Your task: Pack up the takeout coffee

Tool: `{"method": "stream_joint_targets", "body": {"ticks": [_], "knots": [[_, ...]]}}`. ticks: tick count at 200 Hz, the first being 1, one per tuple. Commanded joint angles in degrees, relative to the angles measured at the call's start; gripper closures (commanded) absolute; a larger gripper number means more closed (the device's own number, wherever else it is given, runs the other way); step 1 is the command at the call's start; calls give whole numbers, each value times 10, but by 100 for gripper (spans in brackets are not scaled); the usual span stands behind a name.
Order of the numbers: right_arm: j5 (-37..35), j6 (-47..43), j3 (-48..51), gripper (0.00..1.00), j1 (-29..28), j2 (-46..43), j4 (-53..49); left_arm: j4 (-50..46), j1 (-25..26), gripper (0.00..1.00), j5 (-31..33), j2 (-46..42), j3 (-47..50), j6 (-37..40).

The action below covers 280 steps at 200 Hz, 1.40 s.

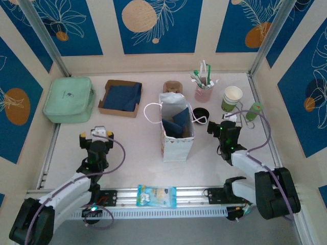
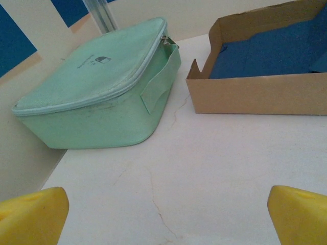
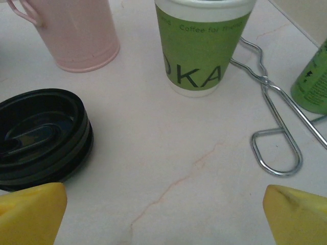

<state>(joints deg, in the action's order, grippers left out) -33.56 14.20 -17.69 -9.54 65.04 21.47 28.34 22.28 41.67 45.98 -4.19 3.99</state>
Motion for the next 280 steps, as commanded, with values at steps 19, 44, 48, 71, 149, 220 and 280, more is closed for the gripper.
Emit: {"method": "stream_joint_targets", "body": {"ticks": [19, 44, 48, 71, 149, 220, 280], "knots": [[9, -16, -30, 1, 6, 39, 59, 112, -15, 1, -33, 69, -20, 6], [9, -23, -43, 1, 6, 65, 76, 140, -21, 1, -36, 106, -29, 9], [9, -24, -44, 1, 6, 69, 81, 142, -22, 1, -38, 111, -30, 9], [10, -32, -53, 1, 7, 90, 99, 164, -25, 1, -43, 137, -35, 15], [8, -52, -83, 1, 10, 148, 138, 244, -46, 1, -59, 198, -38, 25], [24, -47, -87, 1, 25, 151, 139, 282, -67, 1, -73, 226, -39, 19], [83, -70, -54, 1, 41, 196, 250, 295, -82, 1, -87, 234, -37, 9]]}}
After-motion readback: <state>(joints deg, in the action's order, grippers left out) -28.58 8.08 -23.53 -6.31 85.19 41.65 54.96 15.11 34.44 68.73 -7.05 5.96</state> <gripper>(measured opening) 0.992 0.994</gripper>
